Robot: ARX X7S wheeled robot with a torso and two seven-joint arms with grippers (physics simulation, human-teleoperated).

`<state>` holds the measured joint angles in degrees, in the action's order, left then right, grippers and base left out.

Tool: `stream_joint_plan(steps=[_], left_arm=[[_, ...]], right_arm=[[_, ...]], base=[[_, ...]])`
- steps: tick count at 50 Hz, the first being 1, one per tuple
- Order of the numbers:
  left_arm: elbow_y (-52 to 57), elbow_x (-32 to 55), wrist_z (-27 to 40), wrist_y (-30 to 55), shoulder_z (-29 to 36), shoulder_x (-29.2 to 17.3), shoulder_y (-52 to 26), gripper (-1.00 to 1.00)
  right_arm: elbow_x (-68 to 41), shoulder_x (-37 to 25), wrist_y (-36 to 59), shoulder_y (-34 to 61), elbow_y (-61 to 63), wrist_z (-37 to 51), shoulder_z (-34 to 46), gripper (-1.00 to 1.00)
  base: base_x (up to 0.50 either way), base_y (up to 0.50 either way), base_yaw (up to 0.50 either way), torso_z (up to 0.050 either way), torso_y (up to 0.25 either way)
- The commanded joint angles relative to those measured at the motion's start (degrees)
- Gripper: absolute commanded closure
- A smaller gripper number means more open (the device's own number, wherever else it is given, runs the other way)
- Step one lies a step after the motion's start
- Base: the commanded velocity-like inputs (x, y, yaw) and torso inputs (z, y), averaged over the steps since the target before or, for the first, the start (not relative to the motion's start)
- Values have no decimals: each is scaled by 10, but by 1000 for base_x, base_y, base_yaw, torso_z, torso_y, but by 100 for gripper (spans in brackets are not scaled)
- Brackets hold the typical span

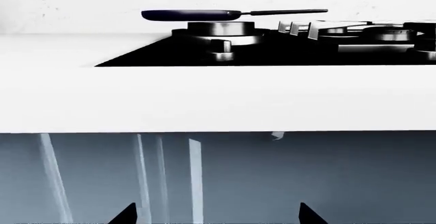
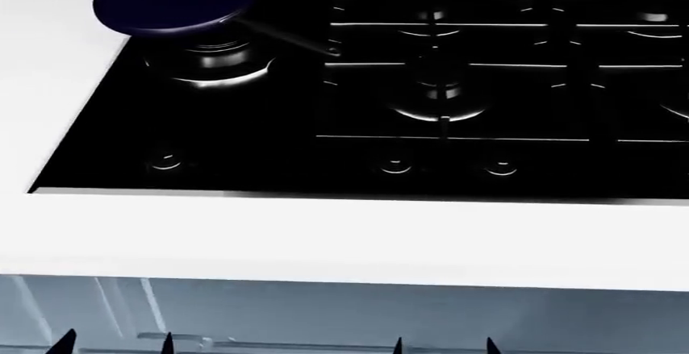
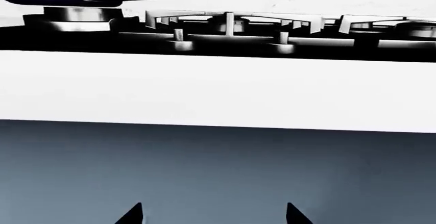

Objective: Turn off the left burner of the stove.

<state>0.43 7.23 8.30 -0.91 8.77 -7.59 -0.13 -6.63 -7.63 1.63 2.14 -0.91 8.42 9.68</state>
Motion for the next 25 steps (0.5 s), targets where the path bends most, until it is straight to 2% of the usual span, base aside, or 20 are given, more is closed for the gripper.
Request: stream_joint_plan(steps=[1, 25], left_arm=[[-1, 5, 5, -4, 5, -5, 2, -100], [-4, 10, 14, -9, 16, -13, 0, -100]], right_arm=[[-4, -3, -1, 0, -1, 7, 5, -100], [-8, -11, -11, -3, -4, 18, 17, -100]], base=[[0, 500, 0, 0, 0], [0, 500, 0, 0, 0]])
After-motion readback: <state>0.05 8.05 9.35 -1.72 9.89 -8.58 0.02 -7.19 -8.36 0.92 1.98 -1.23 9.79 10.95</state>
